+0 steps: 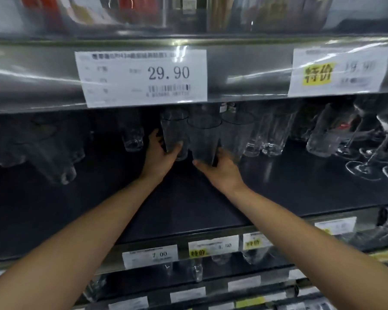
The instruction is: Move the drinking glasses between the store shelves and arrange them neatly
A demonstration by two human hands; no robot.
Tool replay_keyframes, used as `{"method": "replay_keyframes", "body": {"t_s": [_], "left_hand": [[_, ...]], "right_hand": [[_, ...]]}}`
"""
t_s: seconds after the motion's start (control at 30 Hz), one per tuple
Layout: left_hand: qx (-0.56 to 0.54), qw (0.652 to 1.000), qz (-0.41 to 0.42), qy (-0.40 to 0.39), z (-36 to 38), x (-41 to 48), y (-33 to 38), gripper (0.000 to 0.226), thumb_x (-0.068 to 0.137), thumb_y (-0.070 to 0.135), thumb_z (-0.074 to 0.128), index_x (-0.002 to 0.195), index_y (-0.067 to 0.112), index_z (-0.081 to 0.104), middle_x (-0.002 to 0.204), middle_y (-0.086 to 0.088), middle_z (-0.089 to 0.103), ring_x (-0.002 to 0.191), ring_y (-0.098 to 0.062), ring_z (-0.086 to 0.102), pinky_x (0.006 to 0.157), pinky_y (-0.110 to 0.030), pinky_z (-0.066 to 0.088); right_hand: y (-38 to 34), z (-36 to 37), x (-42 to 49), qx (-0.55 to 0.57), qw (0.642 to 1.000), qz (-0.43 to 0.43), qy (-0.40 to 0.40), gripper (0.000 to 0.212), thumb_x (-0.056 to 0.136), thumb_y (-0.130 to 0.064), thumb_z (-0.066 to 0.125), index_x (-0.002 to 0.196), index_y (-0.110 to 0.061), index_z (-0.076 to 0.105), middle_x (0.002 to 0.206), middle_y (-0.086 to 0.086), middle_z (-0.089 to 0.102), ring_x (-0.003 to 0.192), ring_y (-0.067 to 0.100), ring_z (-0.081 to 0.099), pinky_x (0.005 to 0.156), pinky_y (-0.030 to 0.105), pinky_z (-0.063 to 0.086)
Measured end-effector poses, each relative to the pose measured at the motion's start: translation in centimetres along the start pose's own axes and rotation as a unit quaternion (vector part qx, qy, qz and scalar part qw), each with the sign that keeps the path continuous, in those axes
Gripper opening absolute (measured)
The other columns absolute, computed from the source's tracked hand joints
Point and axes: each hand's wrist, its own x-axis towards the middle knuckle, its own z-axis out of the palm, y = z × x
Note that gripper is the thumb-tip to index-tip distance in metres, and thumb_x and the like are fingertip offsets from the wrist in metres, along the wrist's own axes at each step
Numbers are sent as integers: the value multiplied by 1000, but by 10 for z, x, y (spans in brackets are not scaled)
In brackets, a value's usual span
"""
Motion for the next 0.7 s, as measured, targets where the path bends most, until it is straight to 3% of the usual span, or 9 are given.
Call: {"method": "replay_keyframes", "body": {"t_s": [0.1, 0.2, 0.33, 0.53, 0.6, 0.7], "left_hand": [[-3, 1000, 24, -4, 5, 8, -3, 80, 89, 25, 72, 151, 12, 25, 138, 2, 53, 123, -11, 55, 105, -32, 47], [-6, 999, 30, -7, 8, 13, -5, 88, 87, 27, 75, 154, 11, 19, 132, 8, 53, 123, -7, 54, 104, -27, 45], [-13, 1000, 25, 1, 6, 17, -11, 96, 81, 35, 79, 153, 16, 20, 137, 0, 57, 121, -9, 58, 102, -27, 48], [-33, 999, -7, 36, 1, -5, -1, 93, 76, 27, 85, 147, 7, 27, 128, -2, 61, 113, -9, 61, 94, -19, 50], [-10, 1000, -17, 14, -8, -15, 5, 81, 74, 31, 86, 139, 10, 42, 122, 2, 64, 110, -9, 63, 90, -16, 51], [34, 996, -59, -56, -32, -34, 22, 58, 76, 36, 84, 126, 20, 61, 116, 7, 69, 108, -8, 65, 93, -21, 51]], "right_hand": [[1, 9, 8, 40, 999, -5, 17, 60, 85, -28, 77, 135, -12, 48, 119, -4, 57, 110, 9, 56, 65, -5, 37], [1, 17, 13, 36, 999, -11, 27, 66, 86, -33, 75, 139, -13, 41, 134, 1, 54, 120, 12, 52, 81, 9, 38], [7, 20, 17, 50, 998, -6, 36, 60, 87, -34, 75, 133, -13, 42, 133, 4, 58, 121, 18, 56, 93, 23, 44], [9, 15, 13, 72, 997, 2, 19, 65, 73, -34, 86, 119, -13, 46, 109, -7, 63, 100, 6, 63, 76, 13, 47], [8, 14, 12, 91, 996, 18, 7, 71, 66, -35, 90, 118, -10, 48, 107, -4, 64, 98, 7, 64, 79, 18, 51], [0, 10, 1, 102, 994, 27, -24, 69, 69, -27, 90, 119, -8, 47, 101, -6, 58, 89, 4, 58, 70, 12, 43]]}}
